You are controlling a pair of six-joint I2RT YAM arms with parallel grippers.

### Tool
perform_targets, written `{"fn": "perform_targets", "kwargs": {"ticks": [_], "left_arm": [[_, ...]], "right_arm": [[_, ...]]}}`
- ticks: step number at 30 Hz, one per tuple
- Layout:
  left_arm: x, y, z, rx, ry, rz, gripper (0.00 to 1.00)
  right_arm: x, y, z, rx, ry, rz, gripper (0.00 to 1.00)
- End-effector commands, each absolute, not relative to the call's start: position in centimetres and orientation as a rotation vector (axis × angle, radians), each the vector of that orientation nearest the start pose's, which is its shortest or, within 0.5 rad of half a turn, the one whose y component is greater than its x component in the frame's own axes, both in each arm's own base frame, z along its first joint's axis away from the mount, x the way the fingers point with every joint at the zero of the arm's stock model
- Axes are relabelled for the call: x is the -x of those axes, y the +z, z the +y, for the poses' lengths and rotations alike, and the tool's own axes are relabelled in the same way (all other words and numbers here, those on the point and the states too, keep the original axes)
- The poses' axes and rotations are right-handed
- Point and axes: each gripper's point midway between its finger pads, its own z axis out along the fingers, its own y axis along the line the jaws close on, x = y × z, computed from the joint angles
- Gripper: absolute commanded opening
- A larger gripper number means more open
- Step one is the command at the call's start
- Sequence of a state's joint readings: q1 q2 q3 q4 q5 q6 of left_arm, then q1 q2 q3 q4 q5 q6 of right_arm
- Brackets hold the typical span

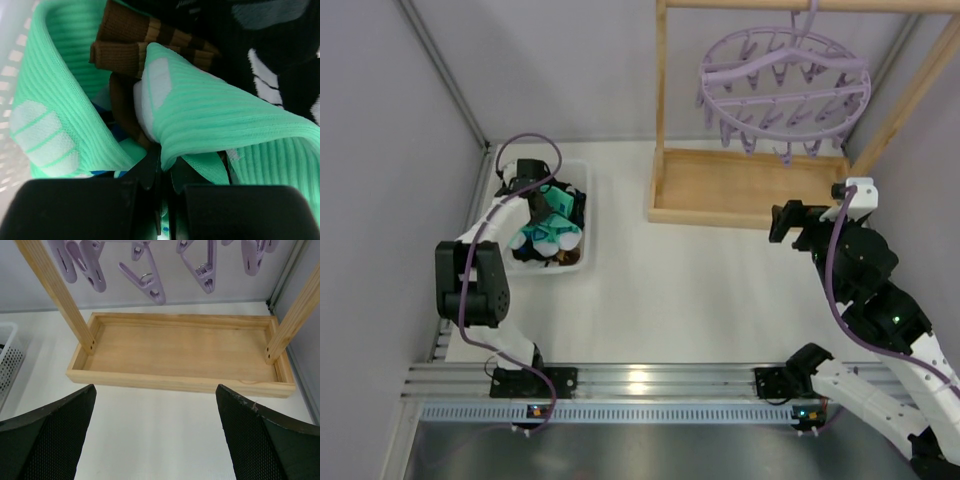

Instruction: Remove the socks clipped to the hanger

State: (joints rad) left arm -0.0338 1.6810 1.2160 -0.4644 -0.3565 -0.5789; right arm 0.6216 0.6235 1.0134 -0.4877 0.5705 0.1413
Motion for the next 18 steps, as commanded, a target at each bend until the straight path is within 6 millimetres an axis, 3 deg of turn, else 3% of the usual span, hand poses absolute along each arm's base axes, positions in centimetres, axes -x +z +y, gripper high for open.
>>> {"fn": "perform_targets", "kwargs": {"ticks": [1, 4, 11, 12, 14, 16, 18], "left_arm": [[-41.2, 9.0, 3.1, 0.881, 0.186, 2.275, 0.0], [-41.3, 10.2, 3.3, 0.883, 0.185, 2.242, 0.01], [-41.3, 17.1, 4.0, 0.816, 0.162, 2.098, 0.4], [-41.0, 18.8, 4.1, 0.809, 0.156, 2.059, 0.44], [-40.3, 21.2, 4.4, 0.789, 0.148, 2.005, 0.6], [-39.8, 22.9, 4.3, 0.771, 0.132, 1.971, 0.74], [-38.9, 25.4, 4.0, 0.737, 0.093, 1.926, 0.84]], "right_arm": [[-23.7, 36.7, 6.8, -0.02, 0.164, 1.606, 0.99], [-23.7, 36.8, 6.9, -0.017, 0.168, 1.604, 0.99], [-23.6, 36.9, 7.1, -0.01, 0.183, 1.602, 0.99], [-23.6, 37.0, 7.1, -0.009, 0.185, 1.599, 0.99], [-23.6, 37.0, 7.2, -0.008, 0.189, 1.599, 0.99], [-23.5, 36.9, 7.1, -0.007, 0.187, 1.601, 1.0], [-23.6, 36.7, 7.2, -0.006, 0.186, 1.607, 1.0]]}}
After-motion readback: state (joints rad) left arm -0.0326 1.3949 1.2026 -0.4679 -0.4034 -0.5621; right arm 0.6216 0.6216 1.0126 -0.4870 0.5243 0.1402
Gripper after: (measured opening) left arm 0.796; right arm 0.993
